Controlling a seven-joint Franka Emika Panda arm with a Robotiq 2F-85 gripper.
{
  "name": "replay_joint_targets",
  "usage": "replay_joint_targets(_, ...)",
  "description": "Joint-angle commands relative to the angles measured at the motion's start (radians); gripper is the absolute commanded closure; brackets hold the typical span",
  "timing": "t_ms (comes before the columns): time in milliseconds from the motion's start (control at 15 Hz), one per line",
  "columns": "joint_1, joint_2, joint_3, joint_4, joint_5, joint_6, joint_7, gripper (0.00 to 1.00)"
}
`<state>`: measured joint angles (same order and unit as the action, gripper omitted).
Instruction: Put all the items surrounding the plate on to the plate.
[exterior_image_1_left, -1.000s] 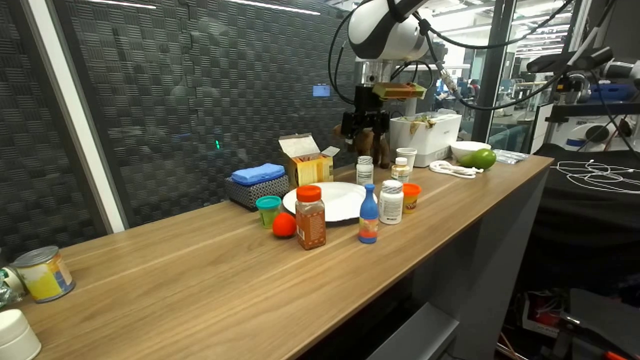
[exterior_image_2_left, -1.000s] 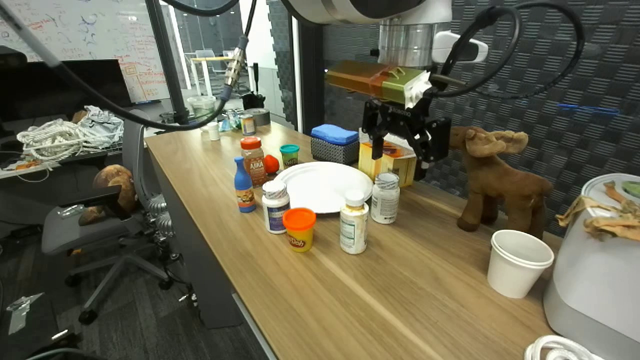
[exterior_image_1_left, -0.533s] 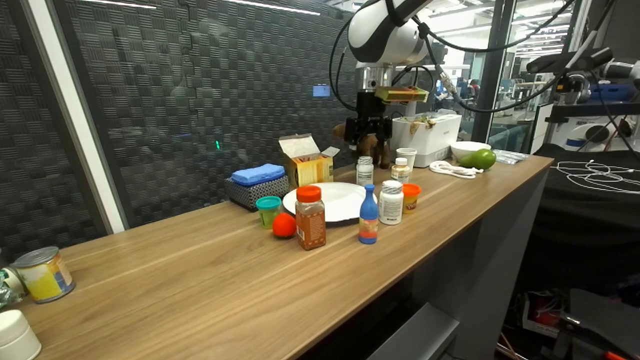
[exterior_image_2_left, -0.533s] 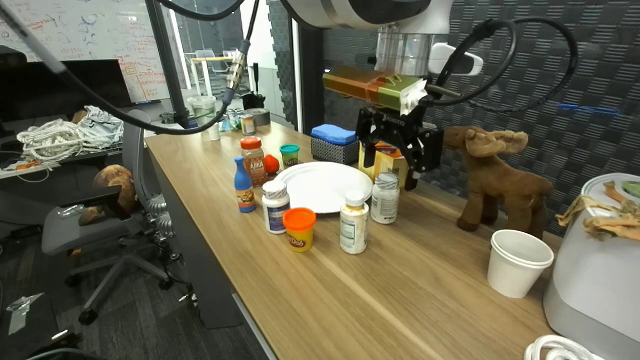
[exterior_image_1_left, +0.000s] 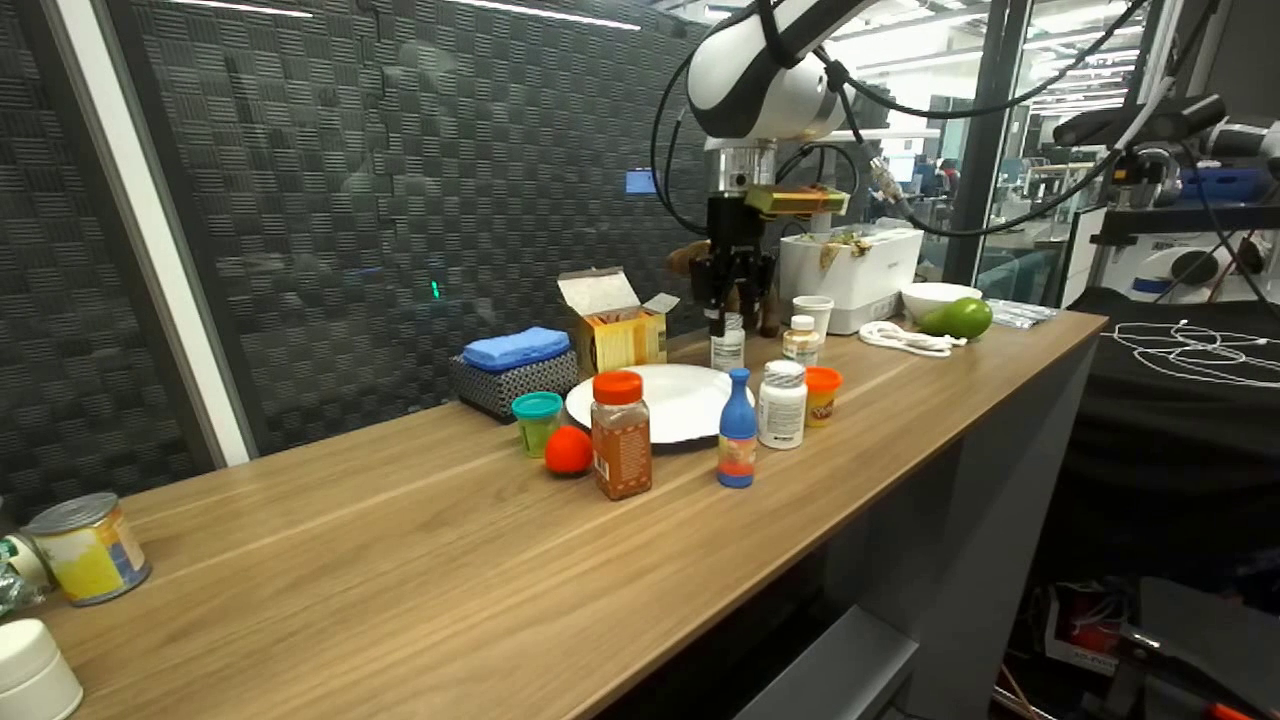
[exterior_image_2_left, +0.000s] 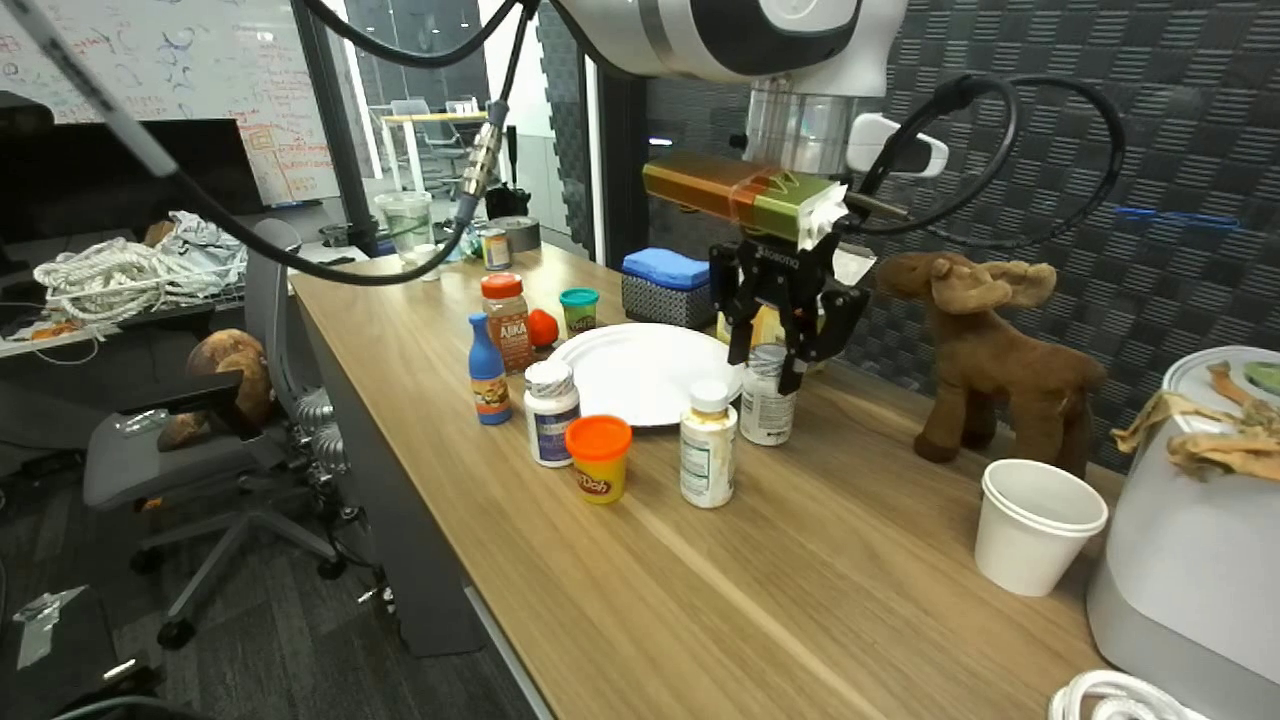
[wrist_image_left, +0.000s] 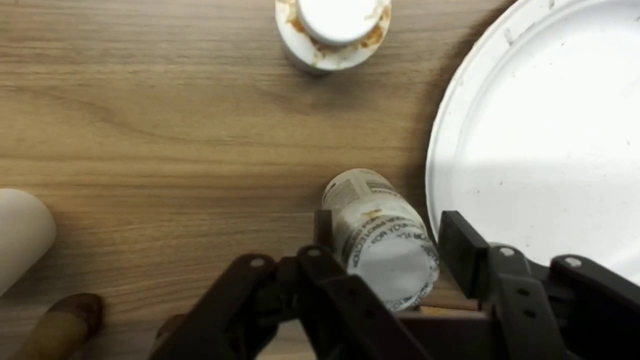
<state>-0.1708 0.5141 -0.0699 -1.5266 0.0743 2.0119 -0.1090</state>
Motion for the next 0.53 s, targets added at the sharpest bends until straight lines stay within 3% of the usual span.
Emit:
replay_joint_targets(0,0.004,0.004,-0.01,0.042,-0.029,-0.018,0.003,0.72)
replay_joint_targets(200,0.019,-0.01,-0.03,0.059,-0.08,-0.034,0.043,0.81)
replay_joint_targets(467,0.039,-0.026,-0.021,0.114,-0.117,-0.071,0.073,0.81)
